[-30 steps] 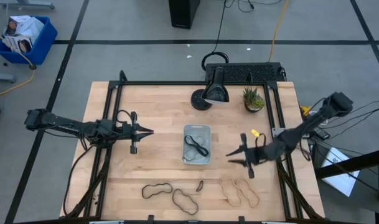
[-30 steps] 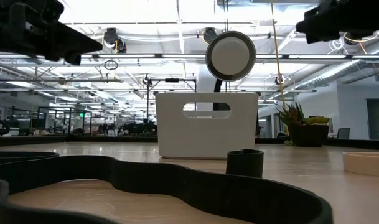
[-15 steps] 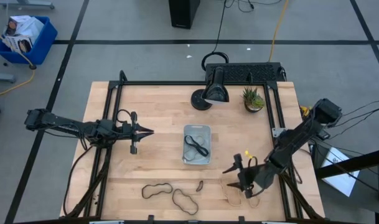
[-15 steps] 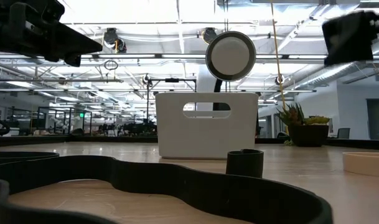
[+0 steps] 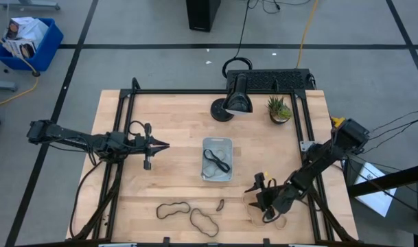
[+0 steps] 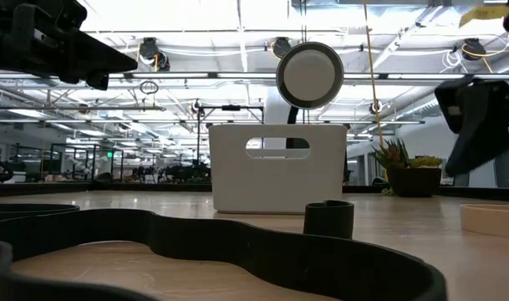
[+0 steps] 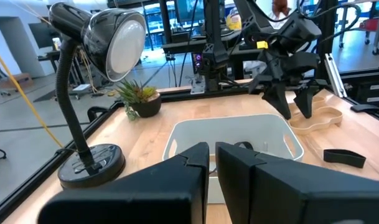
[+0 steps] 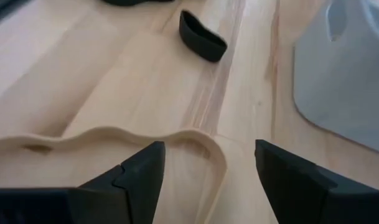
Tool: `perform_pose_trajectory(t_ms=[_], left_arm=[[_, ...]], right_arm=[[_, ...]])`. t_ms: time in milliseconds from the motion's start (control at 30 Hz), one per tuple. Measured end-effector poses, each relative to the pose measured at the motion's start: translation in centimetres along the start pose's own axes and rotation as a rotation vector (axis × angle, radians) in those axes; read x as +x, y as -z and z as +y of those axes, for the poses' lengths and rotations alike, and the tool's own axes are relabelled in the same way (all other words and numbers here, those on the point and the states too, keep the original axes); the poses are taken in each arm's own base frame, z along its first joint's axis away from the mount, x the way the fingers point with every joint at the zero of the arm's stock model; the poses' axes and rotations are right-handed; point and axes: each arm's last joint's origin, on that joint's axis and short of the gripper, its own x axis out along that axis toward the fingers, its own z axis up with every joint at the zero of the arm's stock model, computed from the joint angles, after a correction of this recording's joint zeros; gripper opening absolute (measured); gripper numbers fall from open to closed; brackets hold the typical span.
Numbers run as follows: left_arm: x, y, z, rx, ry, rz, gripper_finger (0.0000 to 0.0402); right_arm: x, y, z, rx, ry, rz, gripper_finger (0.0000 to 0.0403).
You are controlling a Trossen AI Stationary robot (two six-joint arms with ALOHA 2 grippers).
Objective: Pick and place rubber bands into bin
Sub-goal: Put the left brown rubber band into the gray bin
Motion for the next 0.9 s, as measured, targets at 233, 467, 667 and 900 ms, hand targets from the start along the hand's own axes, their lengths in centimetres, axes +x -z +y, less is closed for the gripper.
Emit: perform_pose_trajectory(t_ms=[233,467,667,900], left_arm=[[0.0,0.0,0.0,0.000,0.000,0.000,0.0037],[0.0,0.1,0.0,0.002,0.001,0.008,0.0037],[0.0,0.2,0.0,0.003,0.002,0.016,0.0037],[0.0,0.2,0.0,0.000,0.003,0.022,0.0037]], right_arm=[[1.2,1.3,-0.1,0.038,0.024,0.077,0.0226],[1.9,1.5,-0.6,0.088,-0.041,0.120,0.0179],[2.2,1.5,-1.1,0.117,-0.099,0.146,0.0074],[1.9,0.9,-2.0,0.134,-0.082,0.132,0.0008]])
